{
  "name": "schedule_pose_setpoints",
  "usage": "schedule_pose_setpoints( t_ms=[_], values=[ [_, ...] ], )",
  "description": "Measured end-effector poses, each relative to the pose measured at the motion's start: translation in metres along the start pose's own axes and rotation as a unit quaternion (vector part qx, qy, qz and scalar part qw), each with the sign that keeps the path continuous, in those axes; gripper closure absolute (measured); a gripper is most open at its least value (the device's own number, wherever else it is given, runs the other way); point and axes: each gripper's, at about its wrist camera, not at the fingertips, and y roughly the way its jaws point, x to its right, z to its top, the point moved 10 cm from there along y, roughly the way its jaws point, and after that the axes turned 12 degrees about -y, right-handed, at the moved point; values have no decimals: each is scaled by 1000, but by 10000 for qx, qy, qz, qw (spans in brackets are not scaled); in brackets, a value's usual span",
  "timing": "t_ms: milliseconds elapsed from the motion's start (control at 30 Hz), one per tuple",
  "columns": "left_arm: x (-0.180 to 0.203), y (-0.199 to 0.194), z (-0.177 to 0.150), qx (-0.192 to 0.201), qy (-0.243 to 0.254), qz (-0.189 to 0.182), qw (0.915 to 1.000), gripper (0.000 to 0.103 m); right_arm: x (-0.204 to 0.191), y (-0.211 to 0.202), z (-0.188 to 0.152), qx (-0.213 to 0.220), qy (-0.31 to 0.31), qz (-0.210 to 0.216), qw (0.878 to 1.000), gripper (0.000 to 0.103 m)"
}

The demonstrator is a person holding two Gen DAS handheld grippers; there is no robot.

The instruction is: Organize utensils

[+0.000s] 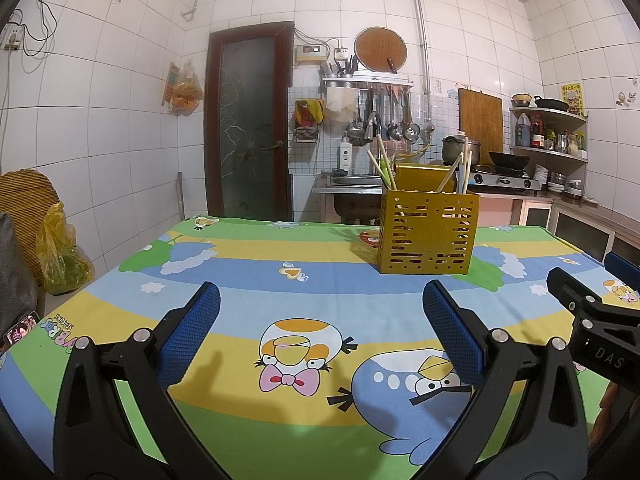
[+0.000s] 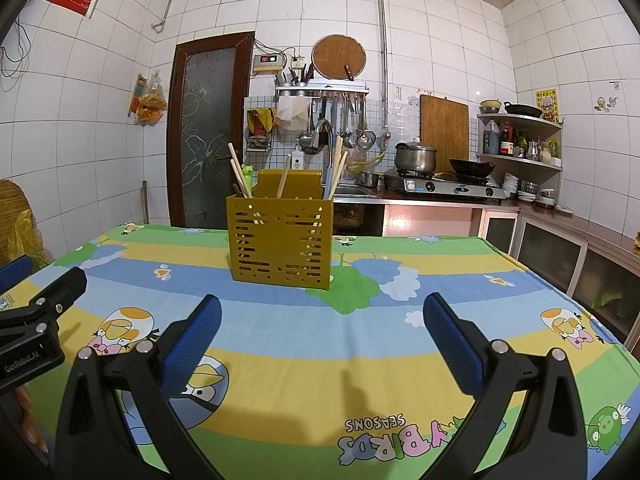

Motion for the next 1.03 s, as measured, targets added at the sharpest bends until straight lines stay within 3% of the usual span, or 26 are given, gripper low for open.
schedule_pose_setpoints(
  t_ms=[1033],
  values=[
    [-1, 0, 1, -16, -8, 64, 10000, 5, 3, -2, 0, -4, 14, -17, 10000, 4]
  ],
)
